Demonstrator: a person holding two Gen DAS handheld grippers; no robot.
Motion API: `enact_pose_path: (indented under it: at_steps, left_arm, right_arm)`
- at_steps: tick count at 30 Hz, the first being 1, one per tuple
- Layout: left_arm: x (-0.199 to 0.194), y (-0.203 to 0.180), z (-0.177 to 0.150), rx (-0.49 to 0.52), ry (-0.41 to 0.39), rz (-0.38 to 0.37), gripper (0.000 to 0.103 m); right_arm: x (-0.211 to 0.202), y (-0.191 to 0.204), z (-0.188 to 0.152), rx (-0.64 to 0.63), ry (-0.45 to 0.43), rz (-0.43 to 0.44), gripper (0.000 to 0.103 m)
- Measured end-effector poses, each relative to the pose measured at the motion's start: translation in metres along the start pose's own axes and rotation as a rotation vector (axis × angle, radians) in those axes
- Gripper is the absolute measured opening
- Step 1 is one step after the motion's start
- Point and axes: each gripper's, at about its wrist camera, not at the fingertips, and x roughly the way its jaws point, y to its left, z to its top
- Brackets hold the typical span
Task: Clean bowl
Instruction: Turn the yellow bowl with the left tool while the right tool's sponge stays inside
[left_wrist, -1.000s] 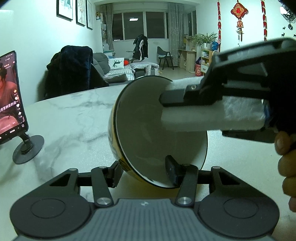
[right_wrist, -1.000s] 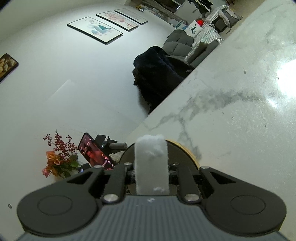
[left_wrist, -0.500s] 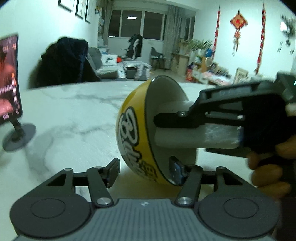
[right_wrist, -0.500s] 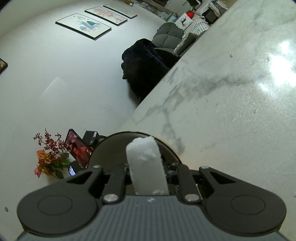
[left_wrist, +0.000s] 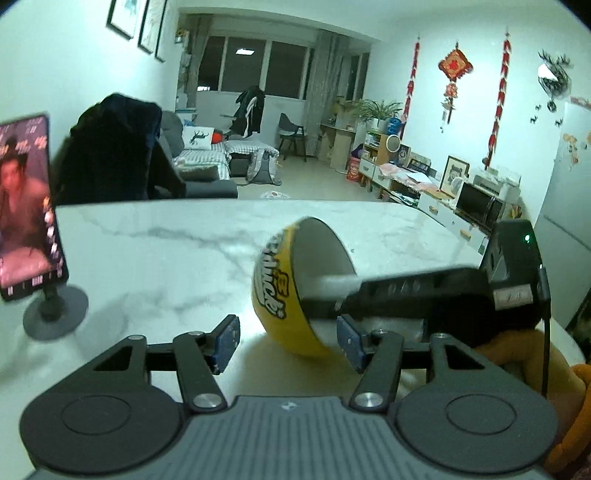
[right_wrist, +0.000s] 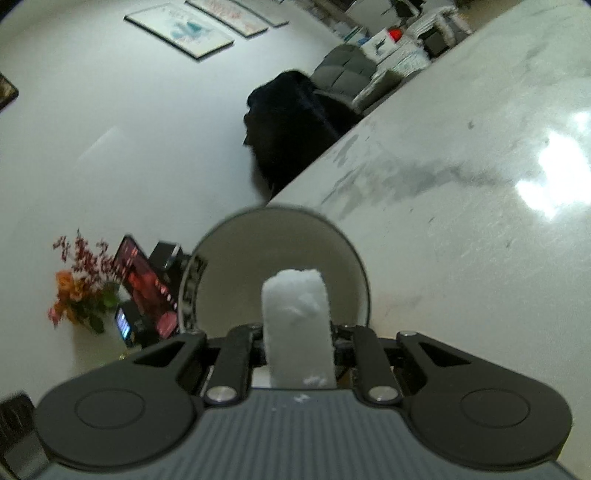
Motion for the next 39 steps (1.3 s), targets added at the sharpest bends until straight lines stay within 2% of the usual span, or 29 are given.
enact_pose_path:
  at_steps: [3, 11, 20, 23, 24, 25, 27, 32, 39]
  left_arm:
    - [0.007, -0.010, 0.011, 0.082, 0.012, 0.051, 0.059]
    - [0.029, -0.039, 0.031, 0.276, 0.038, 0.124, 0.059]
    - [0.053, -0.053, 0.039, 0.429, 0.076, 0.191, 0.057]
    - [0.067, -0.057, 0.036, 0.502, 0.091, 0.223, 0.048]
    - [0.070, -0.057, 0.034, 0.519, 0.092, 0.224, 0.040]
    - [0.073, -0.057, 0.031, 0.525, 0.091, 0.215, 0.028]
    - [0.073, -0.056, 0.026, 0.515, 0.086, 0.206, 0.017]
    - [0.067, -0.048, 0.006, 0.521, 0.070, 0.262, 0.013]
    - [0.045, -0.034, -0.026, 0.428, 0.059, 0.302, 0.016]
  right_arm:
    - [0.003, -0.001, 0.000, -0.015, 0.010, -0.007, 0.016]
    - [0.008, 0.004, -0.002, -0.064, 0.038, -0.007, 0.016]
    - [0.004, 0.005, -0.005, -0.086, 0.046, -0.003, 0.016]
    - [0.004, 0.008, -0.006, -0.099, 0.045, -0.010, 0.016]
    - [0.005, 0.009, -0.006, -0.100, 0.044, -0.011, 0.015]
    - [0.005, 0.010, -0.006, -0.102, 0.041, -0.010, 0.015]
    - [0.003, 0.010, -0.005, -0.106, 0.036, -0.009, 0.015]
    - [-0.001, 0.012, -0.002, -0.101, 0.004, -0.033, 0.015]
    - [0.000, 0.020, -0.003, -0.057, -0.007, 0.013, 0.015]
